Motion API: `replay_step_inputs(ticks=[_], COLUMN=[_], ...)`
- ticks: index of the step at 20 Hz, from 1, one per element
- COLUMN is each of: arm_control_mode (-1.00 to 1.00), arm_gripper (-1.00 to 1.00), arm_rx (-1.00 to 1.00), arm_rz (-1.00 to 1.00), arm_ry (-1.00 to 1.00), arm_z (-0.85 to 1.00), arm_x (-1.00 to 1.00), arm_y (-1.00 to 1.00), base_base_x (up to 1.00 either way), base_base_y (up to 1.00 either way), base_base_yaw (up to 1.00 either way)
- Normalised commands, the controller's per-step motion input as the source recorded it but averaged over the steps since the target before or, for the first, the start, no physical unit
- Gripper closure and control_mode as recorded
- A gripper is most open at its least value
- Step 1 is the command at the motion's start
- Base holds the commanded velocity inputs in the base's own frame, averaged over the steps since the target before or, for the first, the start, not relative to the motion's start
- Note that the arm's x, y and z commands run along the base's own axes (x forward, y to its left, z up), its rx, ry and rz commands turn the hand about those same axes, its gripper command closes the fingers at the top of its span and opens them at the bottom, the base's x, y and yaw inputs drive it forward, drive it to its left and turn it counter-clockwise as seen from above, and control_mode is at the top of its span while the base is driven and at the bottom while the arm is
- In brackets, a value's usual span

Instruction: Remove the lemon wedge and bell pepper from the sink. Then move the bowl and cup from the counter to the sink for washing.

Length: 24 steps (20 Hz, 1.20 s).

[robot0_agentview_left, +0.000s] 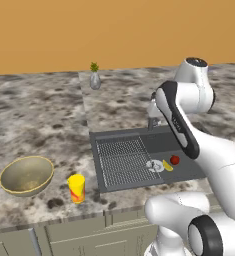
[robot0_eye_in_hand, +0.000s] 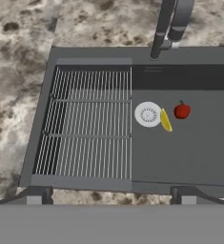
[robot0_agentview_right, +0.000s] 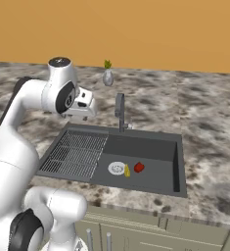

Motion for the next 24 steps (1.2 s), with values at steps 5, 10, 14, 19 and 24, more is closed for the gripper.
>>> replay_step_inputs(ticks=[5,10,14,19,24], arm_control_mode=[-1.0,-1.0,-1.0,-1.0,-1.0], arm_gripper=[-1.0,-1.0,-1.0,-1.0,-1.0], arm_rx=[0.08,0.01,0.0,-0.01,-0.01], arm_rz=[0.0,0.0,0.0,-0.01,0.0], arm_ry=[-0.12,-0.05,-0.02,0.0,0.0], arm_z=[0.0,0.0,0.0,0.0,0.0], arm_x=[-0.21,-0.18,-0.16,-0.17,-0.14], arm_y=[-0.04,-0.01,-0.06,-0.06,-0.09], base_base_x=[0.0,0.0,0.0,0.0,0.0], base_base_y=[0.0,0.0,0.0,0.0,0.0], base_base_yaw=[0.0,0.0,0.0,0.0,0.0])
